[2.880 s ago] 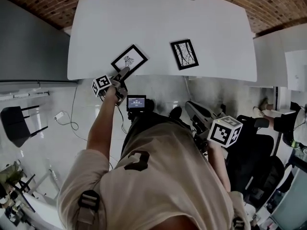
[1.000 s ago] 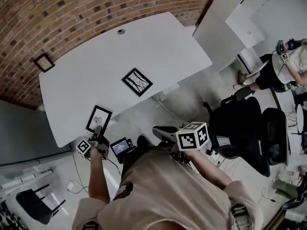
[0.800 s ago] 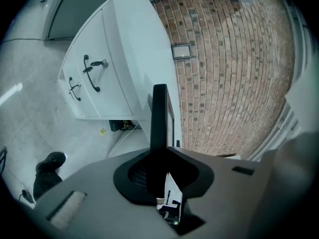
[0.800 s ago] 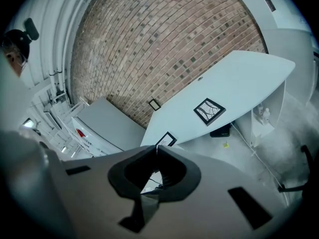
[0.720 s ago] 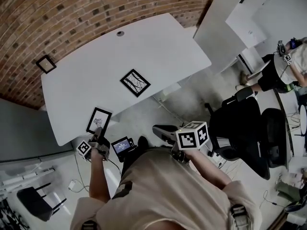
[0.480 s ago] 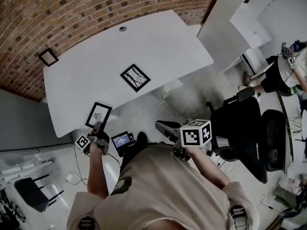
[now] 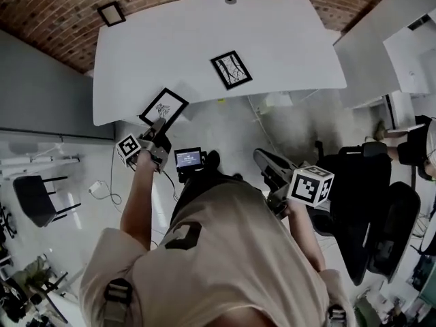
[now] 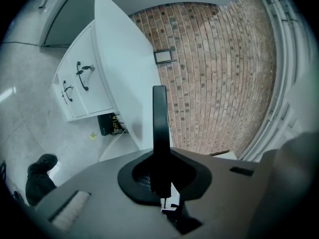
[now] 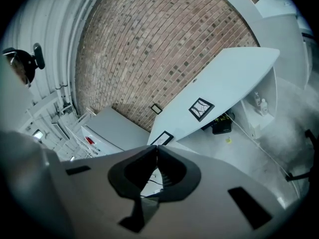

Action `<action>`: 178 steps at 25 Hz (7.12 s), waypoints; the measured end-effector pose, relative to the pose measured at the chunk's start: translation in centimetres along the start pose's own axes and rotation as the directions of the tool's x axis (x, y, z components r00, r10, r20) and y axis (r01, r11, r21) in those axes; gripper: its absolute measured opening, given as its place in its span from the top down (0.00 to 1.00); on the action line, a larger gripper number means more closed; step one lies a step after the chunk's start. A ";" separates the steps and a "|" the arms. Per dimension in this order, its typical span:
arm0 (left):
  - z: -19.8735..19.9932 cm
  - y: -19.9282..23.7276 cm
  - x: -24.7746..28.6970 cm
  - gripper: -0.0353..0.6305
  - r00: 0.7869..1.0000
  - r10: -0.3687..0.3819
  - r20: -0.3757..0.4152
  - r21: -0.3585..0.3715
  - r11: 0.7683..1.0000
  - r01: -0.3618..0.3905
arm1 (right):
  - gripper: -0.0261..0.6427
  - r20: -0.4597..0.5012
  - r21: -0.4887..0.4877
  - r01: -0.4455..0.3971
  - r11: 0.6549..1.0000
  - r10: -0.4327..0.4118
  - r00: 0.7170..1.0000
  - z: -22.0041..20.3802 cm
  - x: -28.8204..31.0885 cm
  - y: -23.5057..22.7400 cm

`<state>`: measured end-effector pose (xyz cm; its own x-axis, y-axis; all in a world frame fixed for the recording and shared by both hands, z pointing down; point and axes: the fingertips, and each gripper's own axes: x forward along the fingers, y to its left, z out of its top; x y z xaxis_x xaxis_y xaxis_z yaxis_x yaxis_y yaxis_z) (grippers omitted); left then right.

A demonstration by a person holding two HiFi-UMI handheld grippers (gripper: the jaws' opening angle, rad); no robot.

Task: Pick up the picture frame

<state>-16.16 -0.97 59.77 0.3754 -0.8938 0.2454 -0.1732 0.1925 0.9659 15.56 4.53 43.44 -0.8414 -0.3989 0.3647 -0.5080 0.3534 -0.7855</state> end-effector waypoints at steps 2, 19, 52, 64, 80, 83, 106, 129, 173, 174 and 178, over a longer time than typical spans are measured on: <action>-1.2 -1.7 0.3 0.92 1.000 -0.028 -0.013 0.031 0.999 0.029 | 0.95 0.002 -0.004 -0.006 1.000 0.006 1.000 -0.3 -0.7 -0.3; -9.9 -11.8 -4.7 0.92 0.978 -0.129 -0.167 0.262 0.950 0.170 | 0.95 -0.030 0.077 -0.131 0.988 0.134 0.991 -5.5 -0.9 0.9; -1.9 -13.5 1.7 0.92 0.856 -0.234 -0.462 0.221 0.904 0.367 | 0.95 0.106 0.185 0.072 0.980 -0.093 0.990 -2.6 9.5 4.0; 2.5 -14.1 3.5 0.92 0.785 -0.263 -0.561 0.207 0.874 0.440 | 0.95 0.180 0.284 0.097 0.954 -0.152 0.972 -2.4 13.5 5.2; 4.9 -13.4 7.2 0.92 0.859 -0.221 -0.462 0.229 0.906 0.356 | 0.95 0.085 0.407 0.070 0.911 -0.114 0.990 1.2 18.0 -2.2; 5.4 -13.4 8.0 0.92 0.884 -0.181 -0.431 0.269 0.909 0.317 | 0.95 0.057 0.462 0.078 0.884 -0.118 0.991 2.3 18.7 -5.0; 5.5 -13.2 12.0 0.92 0.953 -0.067 -0.295 0.307 0.938 0.161 | 0.50 -0.061 0.678 0.262 0.687 -0.303 0.951 5.7 22.9 -23.0; 8.0 -11.8 9.2 0.92 0.963 -0.031 -0.268 0.328 0.937 0.121 | 0.48 -0.014 0.611 0.304 0.731 -0.374 0.927 7.1 25.7 -26.9; 2.6 -10.3 10.4 0.92 0.818 -0.046 -0.574 0.254 0.939 0.231 | 0.57 0.094 0.688 0.201 0.698 -0.360 0.928 0.4 23.2 -22.8; 2.5 -10.3 10.5 0.92 0.814 -0.044 -0.579 0.255 0.939 0.232 | 0.67 0.112 0.683 0.181 0.708 -0.346 0.931 0.8 23.1 -22.4; 2.2 -10.2 10.5 0.92 0.811 -0.042 -0.583 0.252 0.940 0.230 | 0.79 0.109 0.661 0.179 0.729 -0.330 0.938 1.3 23.5 -21.6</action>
<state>-12.41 -13.23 52.31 0.8428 -0.4970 0.2063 -0.3058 -0.1270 0.9436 7.01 -13.55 68.38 -0.6014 -0.5831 0.5462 -0.3993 -0.3728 -0.8376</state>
